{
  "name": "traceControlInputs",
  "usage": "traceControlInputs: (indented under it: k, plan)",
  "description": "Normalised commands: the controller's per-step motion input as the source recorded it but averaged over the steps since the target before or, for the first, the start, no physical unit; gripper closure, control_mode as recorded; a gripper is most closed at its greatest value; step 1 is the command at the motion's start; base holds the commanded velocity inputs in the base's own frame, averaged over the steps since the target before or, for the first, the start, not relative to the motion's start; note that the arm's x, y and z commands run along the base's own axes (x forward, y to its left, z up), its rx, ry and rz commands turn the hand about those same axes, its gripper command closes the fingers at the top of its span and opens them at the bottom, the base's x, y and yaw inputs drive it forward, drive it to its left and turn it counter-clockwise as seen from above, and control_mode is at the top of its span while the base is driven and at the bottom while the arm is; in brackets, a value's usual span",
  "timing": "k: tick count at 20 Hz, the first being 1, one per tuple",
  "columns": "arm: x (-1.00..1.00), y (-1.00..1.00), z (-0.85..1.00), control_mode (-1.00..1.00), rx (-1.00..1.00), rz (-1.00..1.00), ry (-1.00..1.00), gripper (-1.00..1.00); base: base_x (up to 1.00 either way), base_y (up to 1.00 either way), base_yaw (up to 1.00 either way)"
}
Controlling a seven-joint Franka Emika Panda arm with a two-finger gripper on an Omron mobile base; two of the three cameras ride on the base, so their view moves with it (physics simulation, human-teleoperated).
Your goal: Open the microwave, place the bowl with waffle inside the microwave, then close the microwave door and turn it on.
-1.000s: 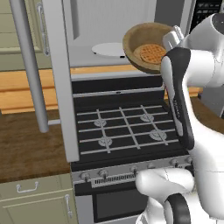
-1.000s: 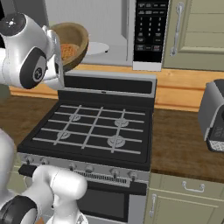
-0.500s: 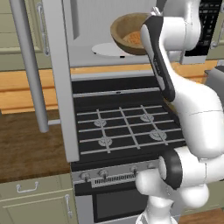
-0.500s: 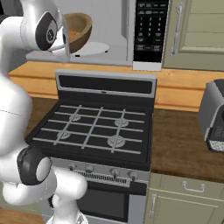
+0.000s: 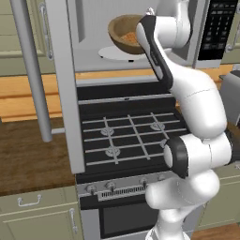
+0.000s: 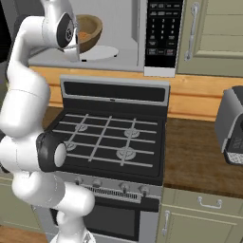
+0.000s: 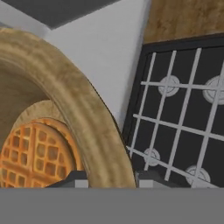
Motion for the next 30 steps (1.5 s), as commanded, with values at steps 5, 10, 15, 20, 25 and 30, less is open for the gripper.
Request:
traceControlInputs:
  k: [5, 10, 15, 20, 25, 30]
  plan:
    - [0.73, 0.07, -0.37, -1.00, 0.08, 0.00, 0.00, 1.00, 0.00, 0.00, 0.00]
    - [0.61, 0.02, -0.15, -1.00, 0.06, 0.00, 0.00, 1.00, 0.00, 0.00, 0.00]
    - [0.71, 0.06, -0.01, -1.00, 0.01, 0.00, 0.00, 1.00, 0.00, 0.00, 0.00]
    - [0.67, 0.02, -0.13, -1.00, 0.00, 0.00, 0.00, 1.00, 0.00, 0.00, 0.00]
    - [0.47, 0.00, -0.03, -1.00, 0.01, 0.00, 0.00, -1.00, 0.00, 0.00, 0.00]
    - [0.05, 0.00, 0.00, -1.00, 0.03, 0.00, -0.09, -1.00, 0.00, 0.00, 0.00]
